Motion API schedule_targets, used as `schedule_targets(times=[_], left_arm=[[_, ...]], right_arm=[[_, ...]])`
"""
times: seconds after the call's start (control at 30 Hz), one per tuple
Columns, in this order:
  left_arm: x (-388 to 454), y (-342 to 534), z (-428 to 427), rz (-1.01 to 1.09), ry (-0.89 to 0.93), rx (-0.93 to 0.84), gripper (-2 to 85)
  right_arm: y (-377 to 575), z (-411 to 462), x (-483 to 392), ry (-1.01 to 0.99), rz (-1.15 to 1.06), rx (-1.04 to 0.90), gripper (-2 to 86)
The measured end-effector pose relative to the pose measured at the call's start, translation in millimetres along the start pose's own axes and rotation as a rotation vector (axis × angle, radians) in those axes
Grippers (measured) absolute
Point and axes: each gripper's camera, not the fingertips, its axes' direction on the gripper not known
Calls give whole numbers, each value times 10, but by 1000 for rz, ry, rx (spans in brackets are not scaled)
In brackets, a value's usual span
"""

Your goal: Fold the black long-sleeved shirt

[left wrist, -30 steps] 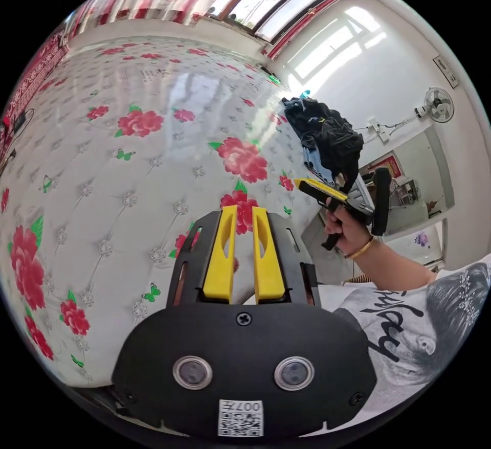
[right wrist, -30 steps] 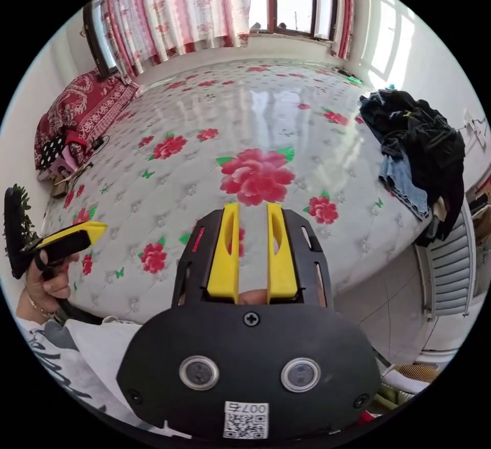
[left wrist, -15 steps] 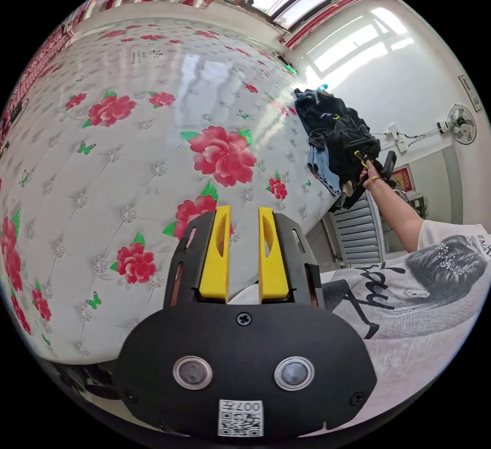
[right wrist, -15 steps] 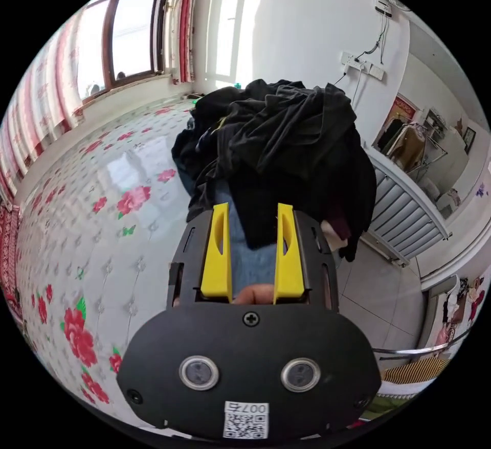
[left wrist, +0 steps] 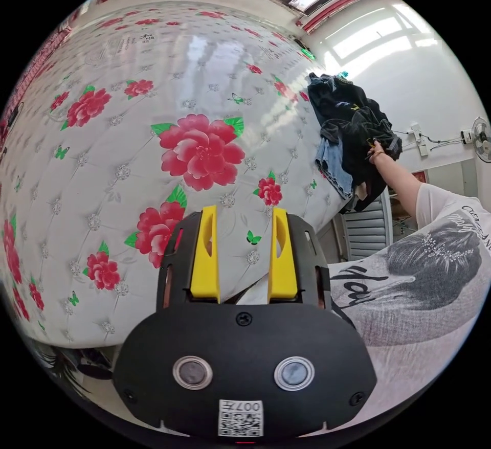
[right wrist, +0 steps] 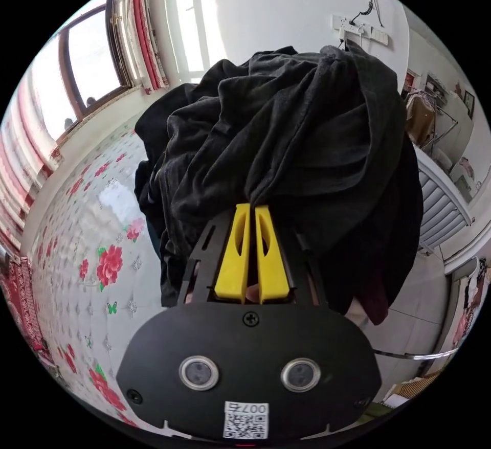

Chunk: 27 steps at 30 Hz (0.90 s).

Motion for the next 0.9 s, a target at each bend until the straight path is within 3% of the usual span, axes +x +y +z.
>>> schedule_targets(times=[0.23, 0.4, 0.57, 0.67, 0.8, 0.9], left_arm=[[-132, 55, -154, 12, 38, 61, 152], [-394, 294, -488, 51, 99, 164, 141], [-804, 741, -947, 89, 86, 264, 138], [-1201, 1137, -1229, 84, 20, 303, 137], [-1913, 1771, -1462, 9, -116, 277, 137], [-2386, 2170, -1584, -47, -191, 255, 137]], right_arm=[[453, -1341, -749, -284, -236, 289, -3], [1186, -2270, -1459, -611, -439, 280, -4], [2642, -2966, -2669, -969, -719, 80, -4], [3998, -3155, -3713, -1174, -850, -243, -2], [5159, -3234, -4609, -1221, -966, -535, 2], [5577, -3313, -4988, -1131, -1067, -503, 10]])
